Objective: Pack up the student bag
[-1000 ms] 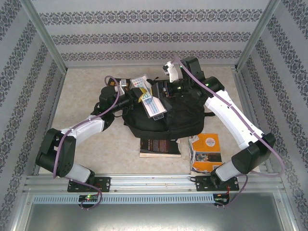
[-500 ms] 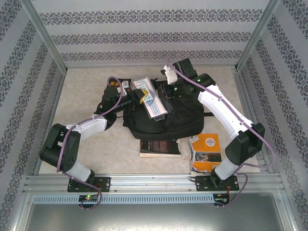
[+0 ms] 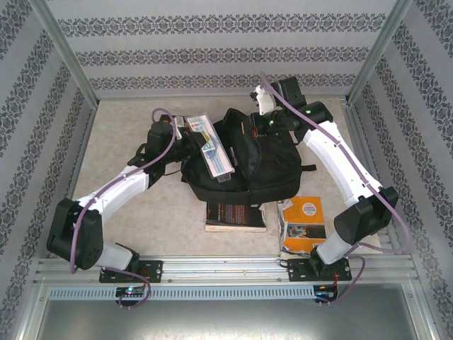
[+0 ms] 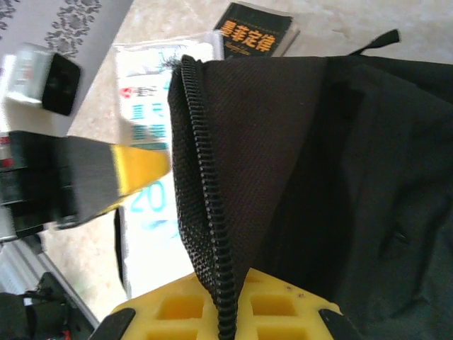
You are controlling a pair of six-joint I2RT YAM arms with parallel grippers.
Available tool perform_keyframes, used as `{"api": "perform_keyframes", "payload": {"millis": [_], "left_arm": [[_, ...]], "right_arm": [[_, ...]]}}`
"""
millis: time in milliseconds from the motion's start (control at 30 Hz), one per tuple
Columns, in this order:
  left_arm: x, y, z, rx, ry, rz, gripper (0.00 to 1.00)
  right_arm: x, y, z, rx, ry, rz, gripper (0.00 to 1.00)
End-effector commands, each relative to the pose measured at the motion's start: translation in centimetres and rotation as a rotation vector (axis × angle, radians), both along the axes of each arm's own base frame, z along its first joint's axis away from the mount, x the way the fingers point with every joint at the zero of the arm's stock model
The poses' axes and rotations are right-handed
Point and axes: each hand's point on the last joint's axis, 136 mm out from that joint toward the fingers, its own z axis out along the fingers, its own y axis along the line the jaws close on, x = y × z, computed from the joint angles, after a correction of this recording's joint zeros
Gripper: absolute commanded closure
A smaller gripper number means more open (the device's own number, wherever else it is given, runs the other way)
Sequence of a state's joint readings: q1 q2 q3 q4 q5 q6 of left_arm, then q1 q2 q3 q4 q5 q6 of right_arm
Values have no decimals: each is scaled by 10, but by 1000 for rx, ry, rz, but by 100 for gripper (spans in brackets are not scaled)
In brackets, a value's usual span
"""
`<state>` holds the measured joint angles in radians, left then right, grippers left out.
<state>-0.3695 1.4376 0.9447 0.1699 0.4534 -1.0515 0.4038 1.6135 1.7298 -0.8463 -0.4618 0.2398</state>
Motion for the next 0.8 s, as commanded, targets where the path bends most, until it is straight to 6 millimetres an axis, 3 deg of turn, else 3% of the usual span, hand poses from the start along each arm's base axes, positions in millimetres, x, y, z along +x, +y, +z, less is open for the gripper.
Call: {"api": "perform_keyframes", "payload": {"millis": [0,100,233,333,533,600,667,767], "left_arm": [[8,-6,-25,77,48,19,100],[17,-10,-30,68,57,57,100],[27,-33,-26,-38,50,56,100],[29,-56,-27,-94,51,47,100],[28,-125,-48,-187,117,-55,99],[31,-151,-46,-237,112,-121,79],[30,-174,-34,-261,108,-204,51],[21,-177,-20,-224,80,-262,26]], "right_arm": [[-5,9,36,90,-53,25,100],[-4,12,41,122,-50,26,100],[1,18,43,149,-38,25,100],[6,21,44,164,-33,19,100],[16,30,50,191,-30,19,100],[19,30,49,181,-31,19,100],[22,26,45,156,-35,4,100],[25,16,36,100,-42,-15,100]]}}
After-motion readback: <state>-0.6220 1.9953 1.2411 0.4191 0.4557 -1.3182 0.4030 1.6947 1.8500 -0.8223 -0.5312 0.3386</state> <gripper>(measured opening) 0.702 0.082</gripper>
